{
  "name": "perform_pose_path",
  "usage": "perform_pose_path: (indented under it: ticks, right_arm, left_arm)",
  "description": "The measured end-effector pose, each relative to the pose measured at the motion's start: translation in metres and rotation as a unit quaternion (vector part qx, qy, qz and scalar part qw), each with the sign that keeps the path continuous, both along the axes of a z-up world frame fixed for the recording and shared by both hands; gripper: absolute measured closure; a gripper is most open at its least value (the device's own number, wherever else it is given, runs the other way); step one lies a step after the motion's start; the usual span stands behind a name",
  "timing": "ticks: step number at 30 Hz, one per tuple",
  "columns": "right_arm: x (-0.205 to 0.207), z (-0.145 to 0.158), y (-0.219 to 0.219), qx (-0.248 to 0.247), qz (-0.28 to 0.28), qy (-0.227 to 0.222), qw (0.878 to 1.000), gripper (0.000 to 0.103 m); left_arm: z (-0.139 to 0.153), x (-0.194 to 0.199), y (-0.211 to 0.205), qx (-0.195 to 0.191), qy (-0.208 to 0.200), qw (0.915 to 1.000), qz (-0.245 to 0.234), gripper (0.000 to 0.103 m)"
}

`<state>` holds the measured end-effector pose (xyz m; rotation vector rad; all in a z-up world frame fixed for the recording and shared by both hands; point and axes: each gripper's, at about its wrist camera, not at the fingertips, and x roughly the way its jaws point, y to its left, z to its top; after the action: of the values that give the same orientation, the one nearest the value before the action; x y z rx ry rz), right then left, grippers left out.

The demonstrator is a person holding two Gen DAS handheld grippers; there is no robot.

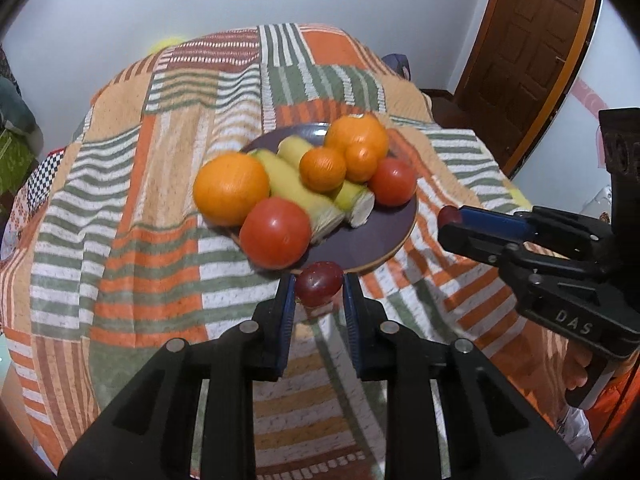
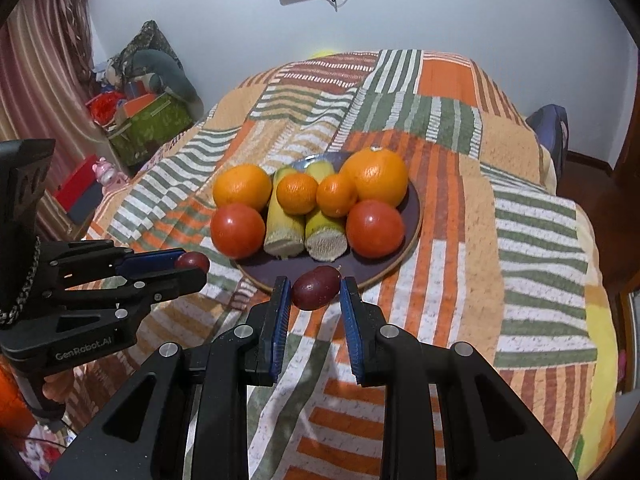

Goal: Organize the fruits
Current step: 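Carry both plums onto the plate and open both tools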

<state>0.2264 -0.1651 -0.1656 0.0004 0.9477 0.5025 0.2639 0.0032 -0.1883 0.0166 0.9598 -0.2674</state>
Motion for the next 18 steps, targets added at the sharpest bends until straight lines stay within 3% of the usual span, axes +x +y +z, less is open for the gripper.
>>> perform_pose_path:
  ticks: [18]
  right_arm:
    - [0.028,-0.031,0.001,-0.007,0.008,0.022,1.000,0.080]
  left_arm:
    - [-0.023,0.032,-0.029,-0.007,0.018,0.9996,-0.020,0.079]
